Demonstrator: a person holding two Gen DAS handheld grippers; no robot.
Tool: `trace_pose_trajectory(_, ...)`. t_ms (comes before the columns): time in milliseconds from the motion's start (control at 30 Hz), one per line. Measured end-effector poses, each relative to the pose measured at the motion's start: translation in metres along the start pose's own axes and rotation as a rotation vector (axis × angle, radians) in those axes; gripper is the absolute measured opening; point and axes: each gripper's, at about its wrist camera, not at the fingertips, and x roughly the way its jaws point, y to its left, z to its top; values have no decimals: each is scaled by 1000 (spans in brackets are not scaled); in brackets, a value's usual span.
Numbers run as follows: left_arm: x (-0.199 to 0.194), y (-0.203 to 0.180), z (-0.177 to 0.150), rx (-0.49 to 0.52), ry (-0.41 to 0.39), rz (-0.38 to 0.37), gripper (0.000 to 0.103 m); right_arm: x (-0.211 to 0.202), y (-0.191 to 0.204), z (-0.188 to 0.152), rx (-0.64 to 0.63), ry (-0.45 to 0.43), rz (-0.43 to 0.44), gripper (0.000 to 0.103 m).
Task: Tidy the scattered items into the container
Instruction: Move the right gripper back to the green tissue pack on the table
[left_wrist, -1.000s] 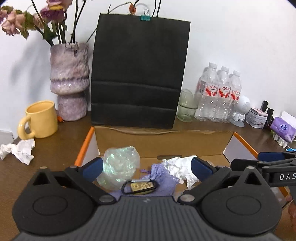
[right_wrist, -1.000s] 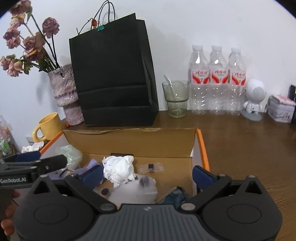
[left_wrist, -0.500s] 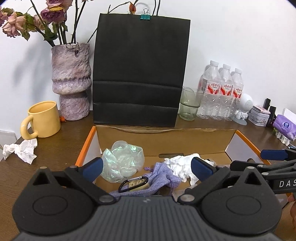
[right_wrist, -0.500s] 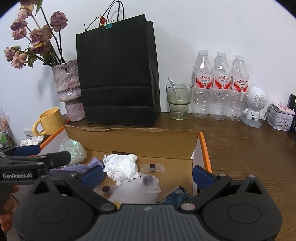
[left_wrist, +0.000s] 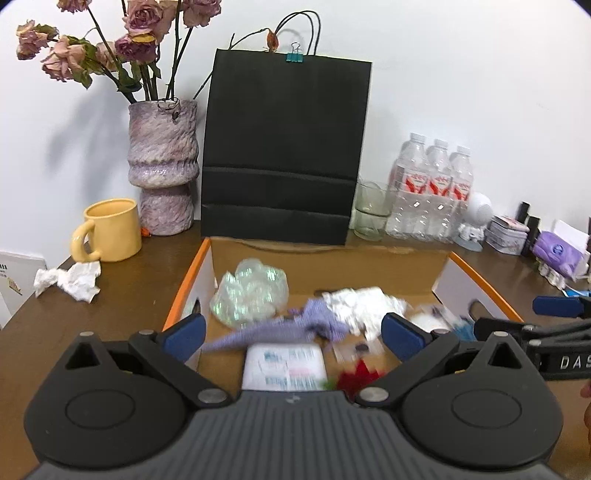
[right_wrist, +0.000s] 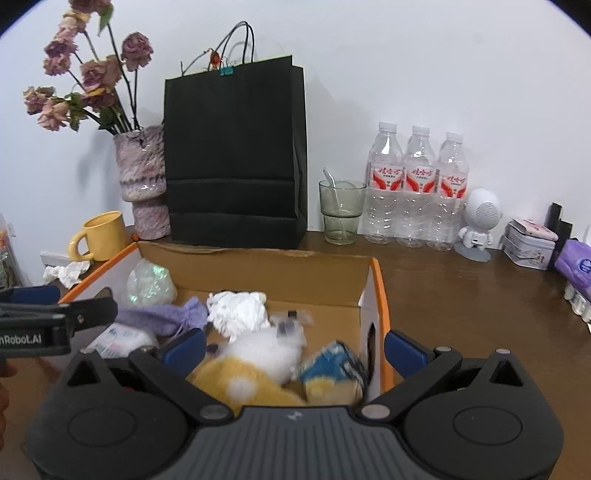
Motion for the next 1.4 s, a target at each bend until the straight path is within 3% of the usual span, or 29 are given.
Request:
trace_pose_trajectory(267, -43, -12, -47, 17, 58, -26, 103, -44, -5, -45, 30, 32, -2, 103)
trace_pose_trajectory(567, -53, -48, -101, 85, 186, -35, 99, -59, -18, -95, 68, 86, -56, 103)
trace_pose_trajectory(767, -52, -67, -111, 103, 206, 6, 81, -67, -26, -106, 93, 79, -53, 103)
trace_pose_trajectory(800, -52, -69, -112, 102, 194, 19, 72, -68, -26, -106, 97, 77, -49, 103)
trace_pose_trajectory(833, -54, -71, -113, 107, 182, 19, 56, -68, -26, -107, 99, 74, -45, 103)
trace_pose_trajectory(867, -55, -73, -113, 112, 176, 13, 51, -69, -27, -107, 99, 72, -40, 103)
trace_pose_trajectory(900, -57, -74, -112, 112, 176, 10, 33, -69, -26, -107, 97, 70, -36, 103)
trace_pose_trajectory(933, -58, -75, -112, 111, 178, 10, 28, -69, -25, -107, 95, 69, -33, 103)
trace_pose_trajectory(1033, -61, -73, -113, 107, 175, 11, 22, -69, -22, -108, 84, 69, -25, 103)
trace_pose_trajectory(1400, -70, -42, -104, 32, 142, -19, 19, -63, 5, -107, 49, 80, 14, 103)
